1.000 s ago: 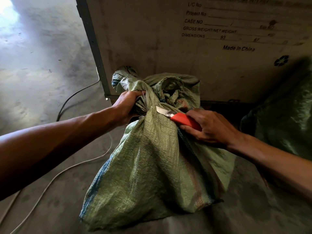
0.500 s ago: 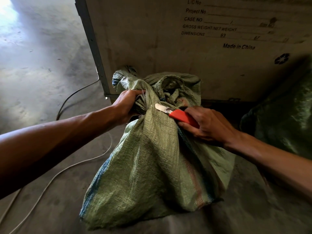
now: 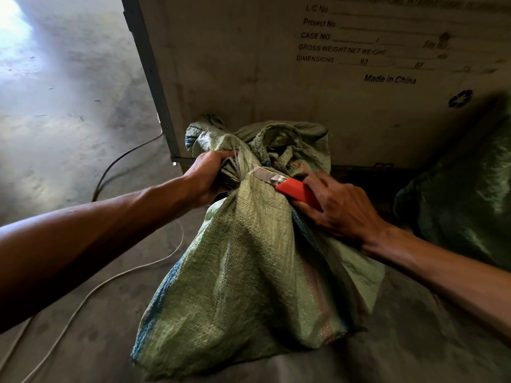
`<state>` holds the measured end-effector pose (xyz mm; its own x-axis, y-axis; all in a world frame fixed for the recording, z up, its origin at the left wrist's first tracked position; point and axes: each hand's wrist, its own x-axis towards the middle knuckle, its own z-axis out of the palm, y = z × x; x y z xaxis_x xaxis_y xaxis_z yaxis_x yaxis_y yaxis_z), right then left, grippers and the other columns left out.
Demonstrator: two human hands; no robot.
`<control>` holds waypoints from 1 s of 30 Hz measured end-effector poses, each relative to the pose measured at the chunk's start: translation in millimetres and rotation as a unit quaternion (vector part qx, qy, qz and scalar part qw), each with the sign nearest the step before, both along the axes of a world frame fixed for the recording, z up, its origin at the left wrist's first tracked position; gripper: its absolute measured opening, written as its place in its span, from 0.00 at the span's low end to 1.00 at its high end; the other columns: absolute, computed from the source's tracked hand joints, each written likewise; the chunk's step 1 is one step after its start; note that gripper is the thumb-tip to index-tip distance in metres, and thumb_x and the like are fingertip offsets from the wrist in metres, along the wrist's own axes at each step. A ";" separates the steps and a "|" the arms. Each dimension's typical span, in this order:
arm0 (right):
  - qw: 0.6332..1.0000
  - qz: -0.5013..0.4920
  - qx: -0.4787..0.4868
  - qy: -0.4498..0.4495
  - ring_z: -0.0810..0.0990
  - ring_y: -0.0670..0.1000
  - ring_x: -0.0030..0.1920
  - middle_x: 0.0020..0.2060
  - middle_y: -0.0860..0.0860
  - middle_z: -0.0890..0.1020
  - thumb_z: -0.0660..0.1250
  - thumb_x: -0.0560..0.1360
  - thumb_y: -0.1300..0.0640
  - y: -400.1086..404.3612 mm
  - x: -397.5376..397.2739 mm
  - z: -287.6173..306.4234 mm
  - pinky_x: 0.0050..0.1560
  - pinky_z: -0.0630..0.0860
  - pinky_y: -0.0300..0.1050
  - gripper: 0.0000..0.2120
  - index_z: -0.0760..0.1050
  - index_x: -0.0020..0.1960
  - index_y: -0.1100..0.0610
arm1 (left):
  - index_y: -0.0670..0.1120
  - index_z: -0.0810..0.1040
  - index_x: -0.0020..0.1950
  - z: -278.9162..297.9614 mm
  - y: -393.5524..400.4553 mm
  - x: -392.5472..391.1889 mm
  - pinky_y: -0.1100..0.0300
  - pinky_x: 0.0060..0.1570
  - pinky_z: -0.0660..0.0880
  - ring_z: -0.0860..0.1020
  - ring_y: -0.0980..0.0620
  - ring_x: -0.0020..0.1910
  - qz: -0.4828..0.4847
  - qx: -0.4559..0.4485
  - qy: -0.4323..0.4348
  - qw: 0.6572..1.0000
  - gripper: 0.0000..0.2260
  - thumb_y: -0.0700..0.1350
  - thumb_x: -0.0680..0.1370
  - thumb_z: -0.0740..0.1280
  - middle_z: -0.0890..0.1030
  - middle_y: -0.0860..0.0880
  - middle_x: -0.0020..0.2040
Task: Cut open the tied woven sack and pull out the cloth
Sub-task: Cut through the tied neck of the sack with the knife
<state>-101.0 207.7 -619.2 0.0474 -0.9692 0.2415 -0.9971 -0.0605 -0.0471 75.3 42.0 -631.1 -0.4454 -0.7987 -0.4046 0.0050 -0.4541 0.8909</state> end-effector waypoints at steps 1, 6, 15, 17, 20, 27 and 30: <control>1.000 0.002 -0.001 0.001 0.80 0.59 0.35 0.50 0.58 0.79 0.58 0.74 0.41 0.4 -0.2 0.0 0.30 0.68 0.44 0.24 0.71 0.57 0.59 | 0.40 0.79 0.48 -0.4 0.3 -0.3 0.48 0.55 0.75 0.79 0.45 0.40 -0.002 0.003 0.002 1.000 0.07 0.42 0.75 0.66 0.80 0.42 0.42; 1.000 0.016 0.000 0.021 0.79 0.56 0.28 0.45 0.58 0.80 0.52 0.74 0.38 0.6 0.0 2.2 0.26 0.61 0.38 0.26 0.73 0.53 0.60 | 0.41 0.79 0.48 -3.7 -3.0 0.0 0.50 0.50 0.74 0.79 0.46 0.38 -0.009 0.006 0.007 1.000 0.06 0.42 0.75 0.65 0.80 0.42 0.42; 0.997 0.018 -0.046 0.062 0.81 0.60 0.30 0.47 0.60 0.80 0.59 0.75 0.42 -11.3 0.2 4.7 0.26 0.65 0.42 0.24 0.72 0.58 0.61 | 0.42 0.79 0.39 -4.4 -2.7 -0.4 0.57 0.41 0.77 0.79 0.50 0.32 -0.021 0.003 0.009 1.000 0.08 0.41 0.76 0.63 0.81 0.45 0.33; 0.997 0.016 -0.048 0.060 0.81 0.62 0.31 0.49 0.61 0.79 0.64 0.74 0.45 -12.6 0.2 2.6 0.27 0.68 0.44 0.22 0.71 0.59 0.62 | 0.42 0.79 0.40 -5.1 -4.7 0.1 0.54 0.48 0.75 0.78 0.48 0.36 -0.023 0.017 0.015 0.999 0.07 0.41 0.74 0.63 0.79 0.43 0.37; 0.998 -0.025 -0.057 0.028 0.81 0.64 0.40 0.54 0.60 0.77 0.61 0.77 0.47 -18.6 4.0 11.0 0.32 0.67 0.47 0.20 0.68 0.62 0.60 | 0.39 0.79 0.48 -8.2 -2.8 0.0 0.47 0.55 0.72 0.76 0.42 0.45 -0.031 0.011 0.017 0.999 0.09 0.42 0.71 0.67 0.76 0.37 0.46; 0.958 -0.060 -0.099 -0.261 0.78 0.52 0.33 0.39 0.54 0.78 0.58 0.78 0.44 -48.1 -1.3 53.1 0.35 0.79 0.52 0.17 0.70 0.56 0.57 | 0.41 0.73 0.61 -2.2 5.0 -6.7 0.45 0.44 0.80 0.83 0.41 0.41 -0.029 -0.006 -0.003 1.000 0.18 0.44 0.72 0.70 0.81 0.40 0.44; 0.906 -0.077 -0.108 -0.401 0.74 0.50 0.29 0.32 0.52 0.74 0.59 0.77 0.45 -53.6 1.1 58.0 0.31 0.73 0.49 0.17 0.74 0.48 0.59 | 0.47 0.73 0.62 7.3 4.9 -4.5 0.43 0.52 0.78 0.82 0.43 0.46 -0.037 -0.075 0.028 0.996 0.17 0.39 0.74 0.69 0.83 0.44 0.47</control>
<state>-99.9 154.1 -561.1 -0.3599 -0.8750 0.3238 -0.6440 -0.0182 -0.7648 70.8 46.9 -623.9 -0.5231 -0.8129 -0.2561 0.0276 -0.3165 0.9482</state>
